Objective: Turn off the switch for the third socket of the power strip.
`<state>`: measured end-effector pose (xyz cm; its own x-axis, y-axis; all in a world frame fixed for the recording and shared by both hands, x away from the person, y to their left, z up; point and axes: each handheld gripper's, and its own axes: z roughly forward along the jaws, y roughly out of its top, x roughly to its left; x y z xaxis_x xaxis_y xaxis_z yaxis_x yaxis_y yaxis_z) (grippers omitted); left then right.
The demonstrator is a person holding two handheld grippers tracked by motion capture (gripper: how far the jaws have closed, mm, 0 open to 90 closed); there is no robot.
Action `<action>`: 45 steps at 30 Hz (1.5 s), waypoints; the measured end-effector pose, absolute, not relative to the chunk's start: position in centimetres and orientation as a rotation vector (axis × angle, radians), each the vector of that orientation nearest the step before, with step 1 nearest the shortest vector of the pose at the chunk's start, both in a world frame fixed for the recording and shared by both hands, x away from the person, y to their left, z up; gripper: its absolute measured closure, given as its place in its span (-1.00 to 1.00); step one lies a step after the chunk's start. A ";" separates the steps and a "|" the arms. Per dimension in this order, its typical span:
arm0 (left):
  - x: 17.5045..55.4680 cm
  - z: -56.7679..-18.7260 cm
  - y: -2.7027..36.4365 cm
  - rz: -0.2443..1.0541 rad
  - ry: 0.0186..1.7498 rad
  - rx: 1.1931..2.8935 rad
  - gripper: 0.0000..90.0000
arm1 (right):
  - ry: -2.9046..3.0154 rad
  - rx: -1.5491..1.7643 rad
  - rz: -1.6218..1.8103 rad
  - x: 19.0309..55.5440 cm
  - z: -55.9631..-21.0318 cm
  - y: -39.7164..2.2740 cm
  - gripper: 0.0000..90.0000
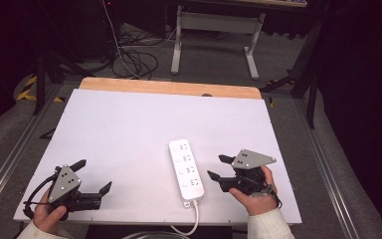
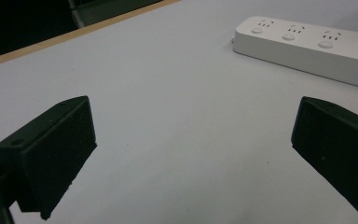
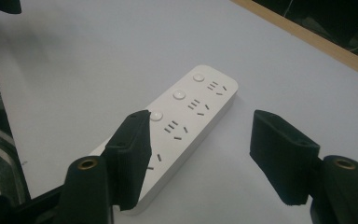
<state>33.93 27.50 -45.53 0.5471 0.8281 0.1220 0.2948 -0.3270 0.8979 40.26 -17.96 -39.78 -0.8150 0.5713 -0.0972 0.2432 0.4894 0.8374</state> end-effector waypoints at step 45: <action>34.0 -45.6 27.5 0.740 0.910 1.889 -1.00 | 2.550 0.622 1.184 46.5 -40.7 -9.6 1.00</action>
<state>33.97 27.48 -45.56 0.5528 0.8233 0.1288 0.2945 -0.3377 0.8940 46.54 -9.63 -40.70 -0.8741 0.4827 -0.0549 0.2696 0.5760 0.7717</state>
